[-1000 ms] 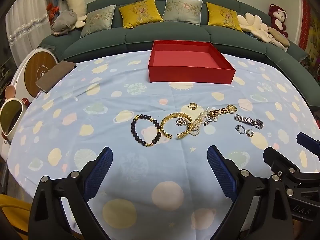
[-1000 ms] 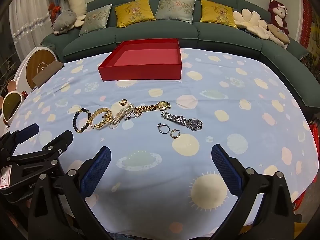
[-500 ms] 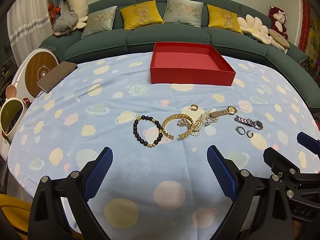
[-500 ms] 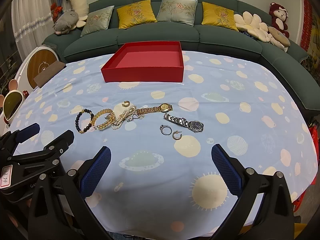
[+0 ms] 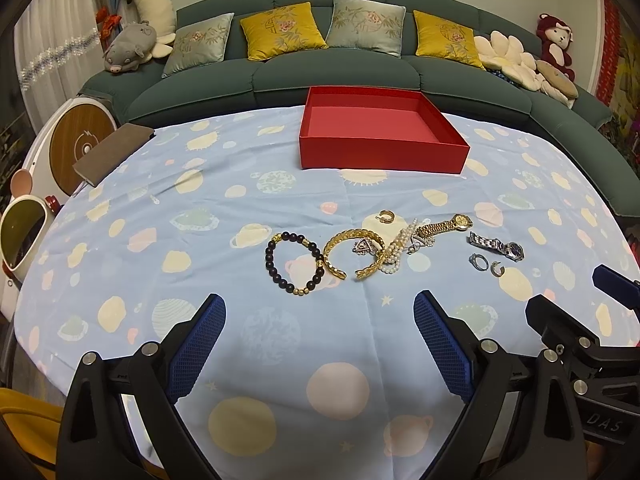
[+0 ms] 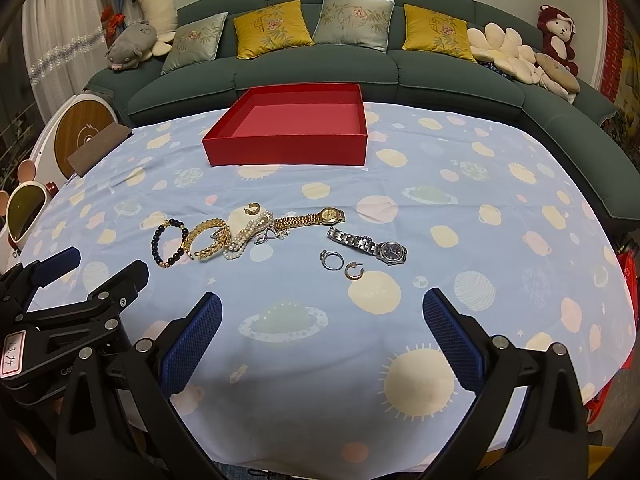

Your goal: Organize jewelry

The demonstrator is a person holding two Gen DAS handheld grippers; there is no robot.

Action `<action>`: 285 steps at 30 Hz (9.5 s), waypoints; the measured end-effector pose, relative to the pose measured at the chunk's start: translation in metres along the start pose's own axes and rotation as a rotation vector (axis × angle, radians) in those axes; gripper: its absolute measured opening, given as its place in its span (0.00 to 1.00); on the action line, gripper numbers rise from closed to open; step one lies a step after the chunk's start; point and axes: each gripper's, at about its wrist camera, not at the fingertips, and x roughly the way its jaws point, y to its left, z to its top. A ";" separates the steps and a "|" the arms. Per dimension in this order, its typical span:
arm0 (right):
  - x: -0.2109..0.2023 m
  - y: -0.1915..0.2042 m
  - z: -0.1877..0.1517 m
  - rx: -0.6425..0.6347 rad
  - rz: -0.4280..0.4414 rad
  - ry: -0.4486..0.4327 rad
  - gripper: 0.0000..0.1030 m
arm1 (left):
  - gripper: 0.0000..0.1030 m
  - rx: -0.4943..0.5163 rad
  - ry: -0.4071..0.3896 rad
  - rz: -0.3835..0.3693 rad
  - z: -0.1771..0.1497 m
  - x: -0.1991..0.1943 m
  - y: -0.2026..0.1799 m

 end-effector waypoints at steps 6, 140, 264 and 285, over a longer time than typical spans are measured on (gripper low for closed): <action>0.000 0.000 0.000 0.000 0.001 0.000 0.95 | 0.89 0.000 0.000 0.000 0.000 0.000 -0.001; 0.117 -0.055 0.020 0.059 -0.016 0.133 0.27 | 0.89 -0.088 0.104 -0.068 0.014 0.080 0.017; 0.039 -0.008 0.094 -0.012 0.223 -0.035 0.06 | 0.53 -0.097 -0.116 -0.287 0.102 0.008 0.023; 0.140 -0.030 0.276 0.010 0.222 -0.139 0.06 | 0.53 0.042 -0.179 -0.175 0.262 0.142 -0.002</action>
